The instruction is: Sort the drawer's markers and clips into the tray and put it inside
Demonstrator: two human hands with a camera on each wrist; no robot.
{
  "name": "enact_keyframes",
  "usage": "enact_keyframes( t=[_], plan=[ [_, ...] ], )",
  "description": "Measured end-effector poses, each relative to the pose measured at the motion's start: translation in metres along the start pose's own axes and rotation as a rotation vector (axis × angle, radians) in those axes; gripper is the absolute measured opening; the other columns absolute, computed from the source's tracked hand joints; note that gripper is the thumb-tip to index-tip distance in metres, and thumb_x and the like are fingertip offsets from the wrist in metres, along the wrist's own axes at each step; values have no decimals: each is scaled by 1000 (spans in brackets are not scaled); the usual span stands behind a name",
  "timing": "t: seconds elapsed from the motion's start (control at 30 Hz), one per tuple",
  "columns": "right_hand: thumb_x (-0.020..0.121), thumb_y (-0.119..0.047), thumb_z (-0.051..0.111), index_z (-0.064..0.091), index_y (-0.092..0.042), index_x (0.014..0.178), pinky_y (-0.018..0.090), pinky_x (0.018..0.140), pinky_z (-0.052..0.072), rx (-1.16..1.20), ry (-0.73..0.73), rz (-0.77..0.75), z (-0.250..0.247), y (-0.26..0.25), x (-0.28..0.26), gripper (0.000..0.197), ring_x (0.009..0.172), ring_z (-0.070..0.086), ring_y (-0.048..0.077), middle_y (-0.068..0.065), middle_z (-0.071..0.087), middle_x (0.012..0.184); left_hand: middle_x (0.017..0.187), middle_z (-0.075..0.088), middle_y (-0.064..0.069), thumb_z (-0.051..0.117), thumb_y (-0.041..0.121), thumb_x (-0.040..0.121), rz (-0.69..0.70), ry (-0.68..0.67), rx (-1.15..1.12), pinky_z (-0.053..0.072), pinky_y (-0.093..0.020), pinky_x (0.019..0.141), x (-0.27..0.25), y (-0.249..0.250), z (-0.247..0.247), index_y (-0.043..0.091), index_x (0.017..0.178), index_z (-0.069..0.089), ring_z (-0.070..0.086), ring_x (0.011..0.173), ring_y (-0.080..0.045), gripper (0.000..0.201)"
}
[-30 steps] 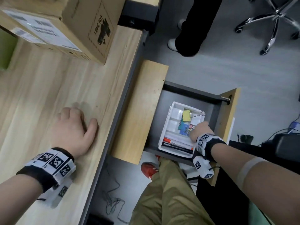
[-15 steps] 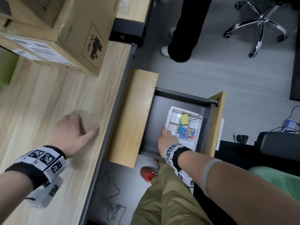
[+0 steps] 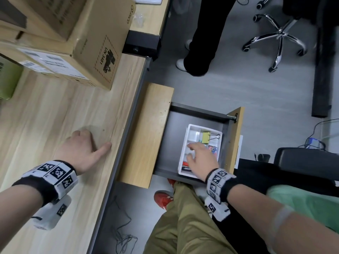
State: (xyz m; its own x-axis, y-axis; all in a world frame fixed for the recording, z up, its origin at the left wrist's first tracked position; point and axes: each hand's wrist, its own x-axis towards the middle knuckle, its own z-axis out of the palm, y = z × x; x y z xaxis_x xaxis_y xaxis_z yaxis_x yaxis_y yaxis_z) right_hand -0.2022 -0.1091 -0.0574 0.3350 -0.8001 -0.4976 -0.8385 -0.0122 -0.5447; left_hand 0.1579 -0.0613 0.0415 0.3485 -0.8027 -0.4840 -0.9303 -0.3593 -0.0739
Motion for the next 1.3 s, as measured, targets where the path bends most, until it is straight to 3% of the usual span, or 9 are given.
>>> enact_keyframes(
  t=[0.07, 0.13, 0.23, 0.3, 0.4, 0.53, 0.63, 0.9, 1.3],
  plan=[
    [94, -21, 50, 59, -17, 121, 33, 88, 49, 169, 305, 191, -41, 25, -9, 29, 94, 62, 19, -1, 59, 118, 101, 59, -22, 42, 77, 82, -19, -24, 0, 43, -38, 68, -1, 3, -4, 0, 110, 52, 54, 78, -33, 83],
    [93, -23, 47, 61, -10, 121, 39, 95, 45, 260, 511, 419, -76, 63, -10, 34, 106, 61, 31, 12, 63, 119, 108, 60, -24, 48, 73, 83, -27, -60, 2, 45, -39, 72, 0, 5, -8, -1, 117, 51, 58, 87, -36, 81],
    [97, -38, 34, 56, -1, 127, 44, 100, 42, 395, 301, 784, -86, 106, -1, 52, 117, 55, 42, 24, 57, 129, 113, 60, -22, 48, 79, 79, -32, -111, -5, 49, -40, 78, 4, 3, -9, 2, 119, 50, 61, 93, -36, 87],
    [102, -42, 27, 54, 2, 127, 42, 95, 45, 558, 130, 883, -73, 108, 5, 57, 119, 55, 42, 23, 54, 130, 114, 60, -21, 48, 81, 77, -34, -131, -20, 51, -40, 80, 7, 2, -10, 4, 118, 50, 61, 95, -34, 88],
    [103, -46, 20, 56, 4, 127, 39, 96, 43, 512, 58, 852, -56, 101, 9, 66, 119, 56, 39, 27, 56, 132, 117, 58, -21, 50, 79, 77, -40, -167, -37, 49, -41, 83, 9, 4, -13, 4, 119, 48, 59, 99, -35, 86],
    [98, -56, 28, 60, -10, 116, 45, 89, 57, 661, -53, 818, -46, 93, 7, 59, 97, 68, 33, 13, 69, 102, 119, 56, -21, 50, 79, 78, -51, -195, -33, 47, -39, 82, 8, 5, -16, 3, 123, 46, 59, 101, -35, 88],
    [98, -58, 28, 55, -12, 120, 47, 90, 57, 692, -115, 774, -39, 76, 16, 58, 98, 68, 30, 7, 66, 96, 123, 55, -22, 48, 79, 79, -60, -217, -27, 47, -39, 85, 7, 5, -17, 2, 126, 45, 58, 105, -35, 90],
    [91, -73, 12, 32, -22, 151, 36, 86, 57, 636, -269, 607, -13, 13, 44, 81, 94, 69, 17, 10, 50, 145, 131, 53, -22, 46, 80, 79, -71, -231, -41, 47, -39, 91, 7, 6, -19, 2, 133, 42, 57, 113, -35, 95],
    [84, -80, 10, 23, -37, 153, 44, 98, 53, 907, -424, 489, 25, -86, 83, 82, 107, 68, 24, -7, 34, 157, 140, 47, -24, 46, 81, 78, -76, -216, -71, 46, -43, 98, 7, 2, -12, 4, 142, 35, 54, 120, -38, 101]
  ],
)
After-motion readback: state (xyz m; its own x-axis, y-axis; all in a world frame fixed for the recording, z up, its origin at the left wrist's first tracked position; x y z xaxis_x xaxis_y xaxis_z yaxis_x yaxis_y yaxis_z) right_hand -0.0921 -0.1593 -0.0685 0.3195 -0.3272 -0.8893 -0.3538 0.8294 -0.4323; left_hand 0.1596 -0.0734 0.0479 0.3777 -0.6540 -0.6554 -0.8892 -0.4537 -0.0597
